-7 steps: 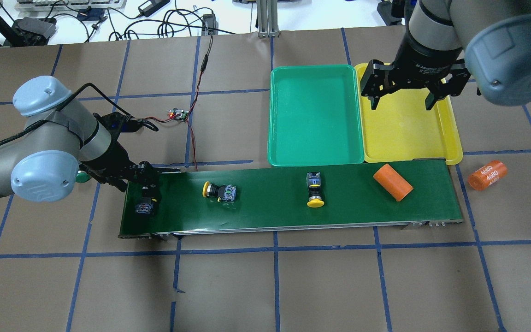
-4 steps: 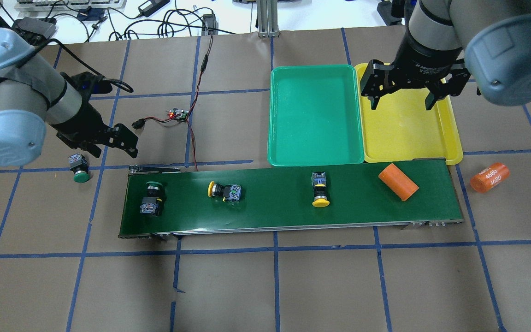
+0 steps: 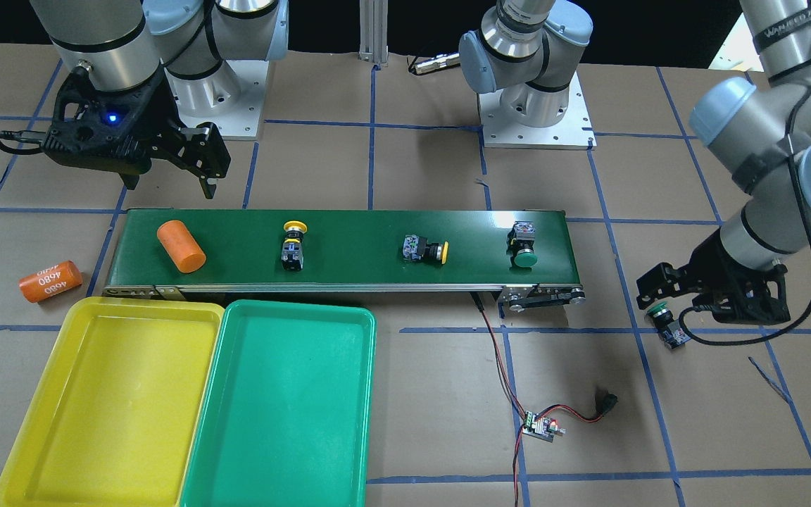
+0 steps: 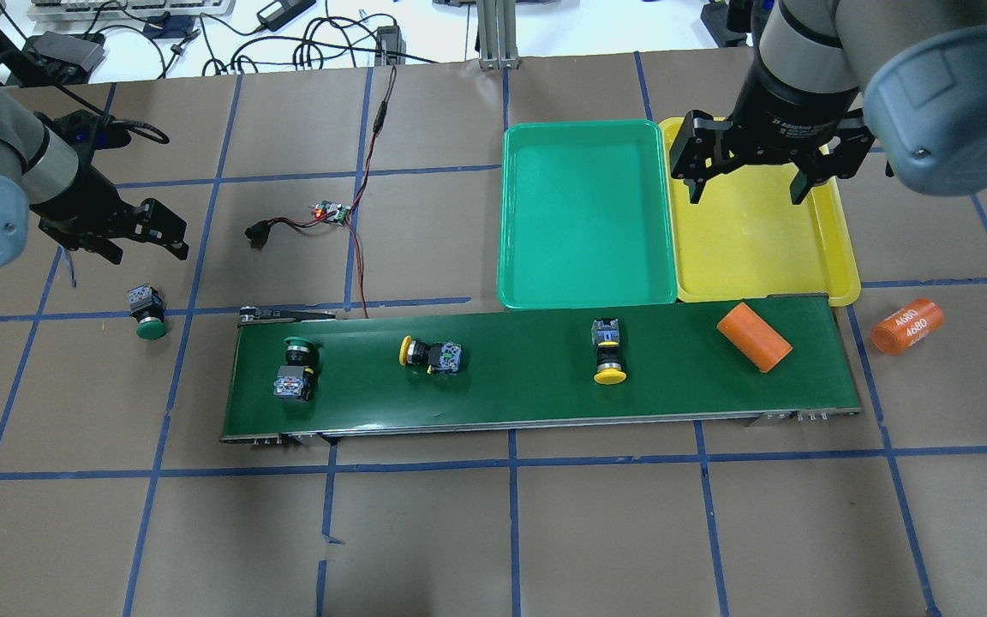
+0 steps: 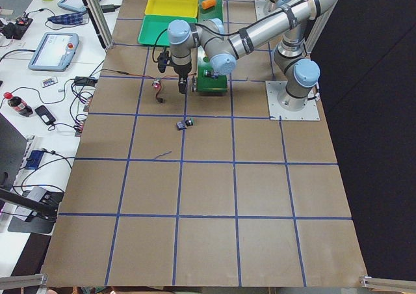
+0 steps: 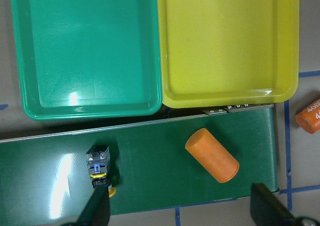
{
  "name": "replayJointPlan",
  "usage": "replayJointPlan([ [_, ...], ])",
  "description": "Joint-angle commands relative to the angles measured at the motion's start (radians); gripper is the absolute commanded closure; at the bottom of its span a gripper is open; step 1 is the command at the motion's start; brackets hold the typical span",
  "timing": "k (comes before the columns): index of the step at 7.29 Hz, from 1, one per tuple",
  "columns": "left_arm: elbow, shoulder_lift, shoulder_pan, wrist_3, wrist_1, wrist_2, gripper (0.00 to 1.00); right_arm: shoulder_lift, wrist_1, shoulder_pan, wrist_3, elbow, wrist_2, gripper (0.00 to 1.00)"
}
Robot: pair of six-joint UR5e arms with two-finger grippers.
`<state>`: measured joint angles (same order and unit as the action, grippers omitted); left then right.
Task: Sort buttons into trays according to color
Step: 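Move the left gripper back over the second green-capped button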
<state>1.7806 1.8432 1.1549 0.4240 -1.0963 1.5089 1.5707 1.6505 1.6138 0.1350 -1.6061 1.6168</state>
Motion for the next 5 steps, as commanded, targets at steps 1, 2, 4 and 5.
replayJointPlan([
  [1,-0.006,0.106,-0.055,0.028,0.103,0.002,0.00,-0.001,0.000,0.000,0.000,0.000,0.000,0.00],
  [2,-0.004,0.141,-0.072,0.050,0.157,0.004,0.00,0.000,0.000,0.000,-0.002,-0.003,0.000,0.00],
  [4,0.013,0.166,-0.084,0.067,0.161,0.004,0.00,0.003,0.000,0.002,-0.003,-0.006,0.009,0.00],
  [5,0.022,0.177,-0.090,0.061,0.161,0.007,0.00,0.015,0.000,0.002,-0.002,0.000,0.014,0.00],
])
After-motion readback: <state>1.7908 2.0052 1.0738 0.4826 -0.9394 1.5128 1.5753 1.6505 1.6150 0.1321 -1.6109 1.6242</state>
